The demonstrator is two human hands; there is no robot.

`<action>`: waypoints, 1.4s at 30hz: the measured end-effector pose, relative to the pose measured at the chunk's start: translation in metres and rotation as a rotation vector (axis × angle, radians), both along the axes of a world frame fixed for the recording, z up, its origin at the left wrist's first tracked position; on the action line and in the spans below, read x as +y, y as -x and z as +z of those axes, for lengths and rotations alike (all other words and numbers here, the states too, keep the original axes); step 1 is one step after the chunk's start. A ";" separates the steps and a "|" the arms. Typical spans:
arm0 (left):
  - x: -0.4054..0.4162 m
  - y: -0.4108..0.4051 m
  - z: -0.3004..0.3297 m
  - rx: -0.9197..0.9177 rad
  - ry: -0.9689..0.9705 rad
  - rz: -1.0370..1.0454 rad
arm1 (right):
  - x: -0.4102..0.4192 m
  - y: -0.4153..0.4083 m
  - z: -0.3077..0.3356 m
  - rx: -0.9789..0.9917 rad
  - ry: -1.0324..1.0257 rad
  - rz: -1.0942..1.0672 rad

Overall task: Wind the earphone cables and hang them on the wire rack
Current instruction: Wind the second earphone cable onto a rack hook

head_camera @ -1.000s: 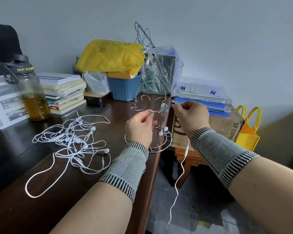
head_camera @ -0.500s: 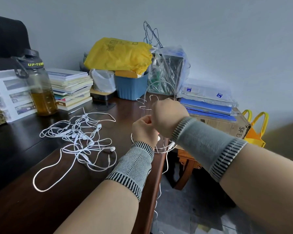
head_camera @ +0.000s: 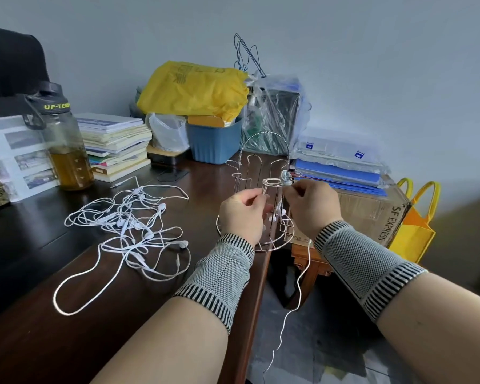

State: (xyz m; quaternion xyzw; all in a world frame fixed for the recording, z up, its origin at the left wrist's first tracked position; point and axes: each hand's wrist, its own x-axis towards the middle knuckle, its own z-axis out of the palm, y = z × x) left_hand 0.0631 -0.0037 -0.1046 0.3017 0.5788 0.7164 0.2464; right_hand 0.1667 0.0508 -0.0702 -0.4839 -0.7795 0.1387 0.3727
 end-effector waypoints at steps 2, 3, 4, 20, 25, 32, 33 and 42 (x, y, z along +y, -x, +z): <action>0.001 -0.001 0.000 0.041 0.022 0.014 | 0.002 0.001 0.003 0.031 0.025 -0.012; 0.002 0.000 -0.001 0.063 0.028 0.021 | 0.003 0.002 0.004 0.041 0.032 -0.021; 0.001 -0.001 -0.001 0.086 0.035 0.028 | 0.004 0.002 0.006 0.046 0.034 -0.029; 0.004 -0.005 0.006 -0.014 0.039 0.093 | 0.006 -0.032 0.016 0.076 0.301 0.214; 0.005 -0.006 0.005 -0.021 0.025 0.096 | 0.011 -0.047 0.031 0.180 0.254 0.176; 0.004 -0.007 0.005 -0.058 0.028 0.077 | 0.009 0.001 0.071 -0.123 -0.036 0.099; 0.004 -0.006 0.004 -0.056 0.024 0.071 | 0.010 0.008 0.073 -0.195 -0.031 0.088; 0.003 -0.006 0.006 0.012 0.061 0.082 | -0.022 0.056 0.088 -0.832 -0.083 0.237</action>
